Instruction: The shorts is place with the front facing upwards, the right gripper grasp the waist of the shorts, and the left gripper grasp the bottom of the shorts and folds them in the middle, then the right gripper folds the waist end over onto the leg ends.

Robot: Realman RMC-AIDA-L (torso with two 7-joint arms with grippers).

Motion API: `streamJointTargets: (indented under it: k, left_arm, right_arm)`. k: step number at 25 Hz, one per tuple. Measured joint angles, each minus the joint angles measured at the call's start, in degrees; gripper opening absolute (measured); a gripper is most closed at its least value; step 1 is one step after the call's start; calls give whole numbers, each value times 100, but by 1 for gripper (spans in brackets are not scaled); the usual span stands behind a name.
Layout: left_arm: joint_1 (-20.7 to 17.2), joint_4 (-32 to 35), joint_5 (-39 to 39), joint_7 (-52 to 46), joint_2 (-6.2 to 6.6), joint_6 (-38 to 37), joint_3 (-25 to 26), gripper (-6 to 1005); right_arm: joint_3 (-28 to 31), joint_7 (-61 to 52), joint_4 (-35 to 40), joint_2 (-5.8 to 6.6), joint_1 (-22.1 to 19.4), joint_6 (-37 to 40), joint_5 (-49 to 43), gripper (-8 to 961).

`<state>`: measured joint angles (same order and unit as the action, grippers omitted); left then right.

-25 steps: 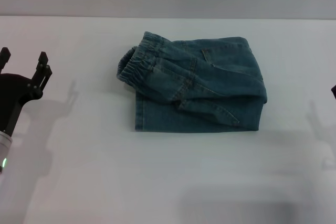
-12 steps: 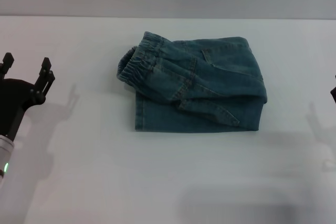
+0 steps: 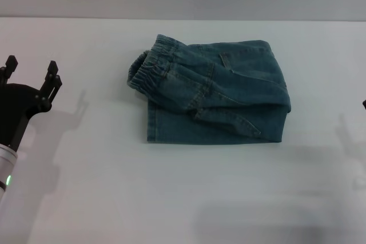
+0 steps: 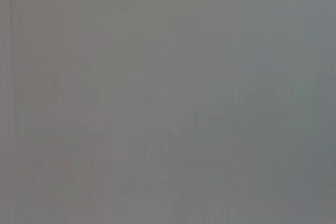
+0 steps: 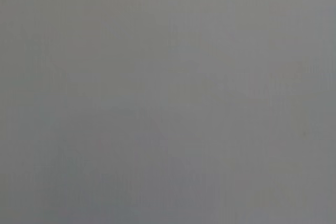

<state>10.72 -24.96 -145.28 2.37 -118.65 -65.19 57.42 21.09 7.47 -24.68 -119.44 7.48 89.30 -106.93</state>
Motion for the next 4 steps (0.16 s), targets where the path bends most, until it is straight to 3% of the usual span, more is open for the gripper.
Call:
streamJointTargets:
  k: [4]
  left_arm:
    - [4, -3, 0, 0, 0, 0, -3, 784]
  right_arm:
    - [0, 0, -2, 0, -1, 2, 0, 807]
